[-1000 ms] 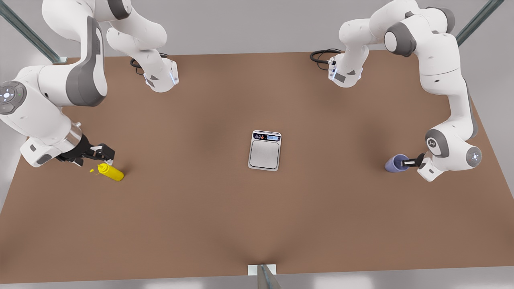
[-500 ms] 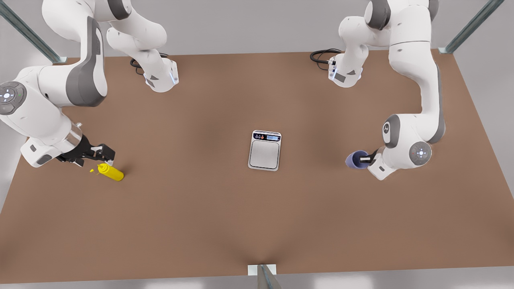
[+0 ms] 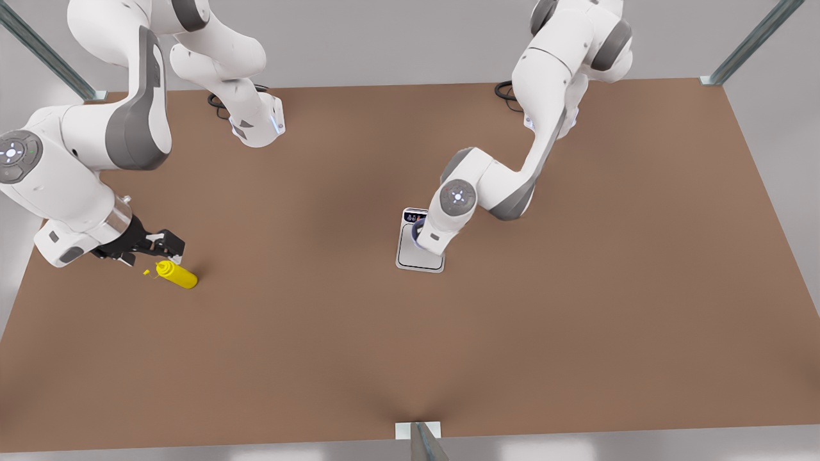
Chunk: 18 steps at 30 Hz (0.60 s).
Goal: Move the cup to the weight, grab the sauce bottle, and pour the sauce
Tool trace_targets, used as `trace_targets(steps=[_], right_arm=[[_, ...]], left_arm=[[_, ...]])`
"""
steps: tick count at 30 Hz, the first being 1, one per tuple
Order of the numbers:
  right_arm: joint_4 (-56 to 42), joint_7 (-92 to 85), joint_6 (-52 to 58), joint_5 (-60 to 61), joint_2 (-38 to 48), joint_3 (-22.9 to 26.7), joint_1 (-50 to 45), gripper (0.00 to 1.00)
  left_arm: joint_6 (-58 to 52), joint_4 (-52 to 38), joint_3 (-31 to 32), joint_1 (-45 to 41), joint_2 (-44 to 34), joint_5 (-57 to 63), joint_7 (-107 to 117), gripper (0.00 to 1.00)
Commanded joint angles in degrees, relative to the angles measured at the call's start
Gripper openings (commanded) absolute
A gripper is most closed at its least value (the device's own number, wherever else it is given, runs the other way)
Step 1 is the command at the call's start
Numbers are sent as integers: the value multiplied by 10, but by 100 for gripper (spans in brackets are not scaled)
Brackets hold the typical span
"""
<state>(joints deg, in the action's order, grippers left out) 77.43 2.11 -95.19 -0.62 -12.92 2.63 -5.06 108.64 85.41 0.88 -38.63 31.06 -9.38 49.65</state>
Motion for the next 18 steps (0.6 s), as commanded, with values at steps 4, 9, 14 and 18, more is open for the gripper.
trace_targets(steps=[4, 9, 14, 18], right_arm=[[0, -1, 0, 0, -2, 0, 0, 100], [0, -1, 0, 0, -2, 0, 1, 100], [0, -1, 0, 0, -2, 0, 0, 100], [0, -1, 0, 0, -2, 0, 1, 100]], left_arm=[[25, 5, 0, -2, 17, -42, -11, 21], [69, 18, 1, -2, 37, -42, -26, 21], [94, 27, 5, -2, 42, -42, -29, 21], [128, 58, 5, -2, 42, -42, -45, 21]])
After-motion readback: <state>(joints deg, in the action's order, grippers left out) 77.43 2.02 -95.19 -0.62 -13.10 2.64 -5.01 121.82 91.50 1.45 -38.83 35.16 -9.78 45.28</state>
